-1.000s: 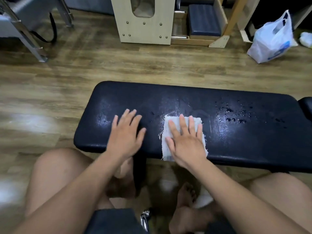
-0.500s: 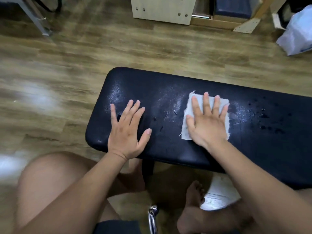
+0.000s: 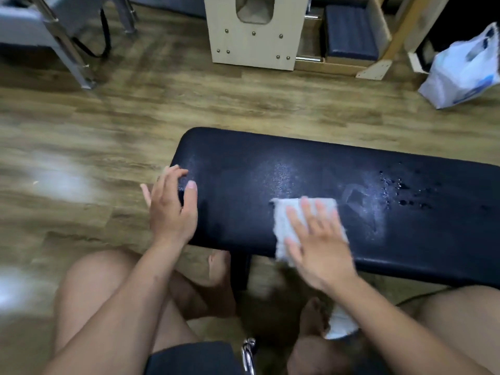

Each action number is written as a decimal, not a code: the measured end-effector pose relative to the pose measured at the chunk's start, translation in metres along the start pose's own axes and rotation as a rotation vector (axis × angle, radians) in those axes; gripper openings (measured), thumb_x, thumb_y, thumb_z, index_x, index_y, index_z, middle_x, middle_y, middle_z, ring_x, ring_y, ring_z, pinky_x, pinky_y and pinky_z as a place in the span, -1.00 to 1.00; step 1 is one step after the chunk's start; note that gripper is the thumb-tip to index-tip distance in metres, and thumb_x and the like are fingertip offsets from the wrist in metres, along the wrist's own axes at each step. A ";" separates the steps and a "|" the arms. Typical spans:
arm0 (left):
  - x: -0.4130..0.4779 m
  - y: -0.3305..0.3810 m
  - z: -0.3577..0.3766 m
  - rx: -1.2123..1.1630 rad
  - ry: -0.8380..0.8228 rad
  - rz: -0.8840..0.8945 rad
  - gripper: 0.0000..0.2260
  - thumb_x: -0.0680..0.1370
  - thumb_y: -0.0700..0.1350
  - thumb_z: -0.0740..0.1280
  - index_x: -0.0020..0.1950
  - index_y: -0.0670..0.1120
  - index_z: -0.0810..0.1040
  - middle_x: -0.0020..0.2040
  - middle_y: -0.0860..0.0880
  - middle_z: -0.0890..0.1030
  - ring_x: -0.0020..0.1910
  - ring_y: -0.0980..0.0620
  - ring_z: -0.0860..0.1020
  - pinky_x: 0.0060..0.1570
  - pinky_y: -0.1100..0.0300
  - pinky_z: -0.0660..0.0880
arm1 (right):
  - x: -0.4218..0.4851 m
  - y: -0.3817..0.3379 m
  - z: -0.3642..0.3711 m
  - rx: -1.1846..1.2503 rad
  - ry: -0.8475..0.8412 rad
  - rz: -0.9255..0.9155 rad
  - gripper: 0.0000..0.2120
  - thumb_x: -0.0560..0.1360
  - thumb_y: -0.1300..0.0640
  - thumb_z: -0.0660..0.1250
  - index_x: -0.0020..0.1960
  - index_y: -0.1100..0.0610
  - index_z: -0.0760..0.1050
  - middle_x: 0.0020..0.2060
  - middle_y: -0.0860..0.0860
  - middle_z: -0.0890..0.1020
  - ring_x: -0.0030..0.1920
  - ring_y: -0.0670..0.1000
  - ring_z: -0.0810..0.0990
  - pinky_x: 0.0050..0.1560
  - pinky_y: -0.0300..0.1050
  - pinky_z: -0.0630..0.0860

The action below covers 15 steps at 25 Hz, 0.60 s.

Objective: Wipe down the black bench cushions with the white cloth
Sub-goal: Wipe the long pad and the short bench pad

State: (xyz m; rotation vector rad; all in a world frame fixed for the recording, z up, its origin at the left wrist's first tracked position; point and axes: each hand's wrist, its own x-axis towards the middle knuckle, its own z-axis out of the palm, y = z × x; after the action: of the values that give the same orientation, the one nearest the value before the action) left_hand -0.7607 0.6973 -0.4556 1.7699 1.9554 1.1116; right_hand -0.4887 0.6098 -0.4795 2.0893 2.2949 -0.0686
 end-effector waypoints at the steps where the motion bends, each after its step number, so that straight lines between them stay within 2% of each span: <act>1: -0.004 -0.004 0.000 0.045 -0.039 -0.002 -0.59 0.55 0.08 0.12 0.26 -0.11 0.53 0.38 -0.06 0.49 0.44 -0.06 0.34 0.50 -0.26 -0.11 | -0.014 0.035 0.000 -0.042 -0.007 0.095 -0.39 0.55 -0.14 -0.09 0.55 0.04 0.12 0.52 0.18 0.19 0.52 0.23 0.13 0.46 0.26 0.02; 4: -0.015 -0.013 0.003 0.046 -0.160 0.005 -0.49 0.54 0.16 0.07 0.33 -0.10 0.50 0.46 -0.08 0.41 0.53 -0.04 0.22 0.51 -0.21 -0.11 | -0.033 0.088 -0.011 -0.009 -0.131 0.370 -0.33 0.52 -0.24 -0.29 0.57 -0.03 -0.06 0.57 0.11 0.01 0.54 0.21 -0.08 0.49 0.24 -0.08; 7: -0.018 -0.017 -0.002 0.042 -0.214 0.066 -0.43 0.53 0.21 0.03 0.38 -0.08 0.47 0.50 -0.06 0.36 0.56 -0.03 0.14 0.51 -0.15 -0.16 | -0.015 0.049 -0.008 -0.009 -0.127 0.427 -0.32 0.48 -0.23 -0.38 0.57 -0.07 -0.17 0.57 0.03 -0.13 0.54 0.17 -0.22 0.49 0.22 -0.21; 10: -0.013 -0.022 -0.008 0.061 -0.261 0.096 -0.39 0.53 0.24 0.00 0.44 -0.06 0.41 0.55 -0.06 0.28 0.59 -0.02 0.07 0.51 -0.14 -0.22 | 0.017 -0.019 -0.012 -0.002 -0.114 0.252 -0.38 0.52 -0.19 -0.34 0.56 -0.08 -0.24 0.57 0.02 -0.17 0.54 0.17 -0.26 0.49 0.22 -0.24; 15: -0.006 -0.032 -0.021 0.001 -0.231 0.037 -0.40 0.55 0.22 -0.04 0.49 -0.03 0.36 0.58 -0.04 0.23 0.59 -0.01 0.04 0.51 -0.14 -0.22 | 0.074 -0.158 -0.013 0.017 -0.110 -0.077 -0.37 0.57 -0.17 -0.12 0.56 -0.05 -0.23 0.56 0.06 -0.22 0.51 0.24 -0.34 0.45 0.29 -0.30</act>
State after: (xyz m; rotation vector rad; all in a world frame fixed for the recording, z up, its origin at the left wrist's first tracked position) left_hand -0.7963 0.6857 -0.4655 1.8502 1.7935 0.8735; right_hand -0.6533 0.6690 -0.4691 1.9520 2.3176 -0.2008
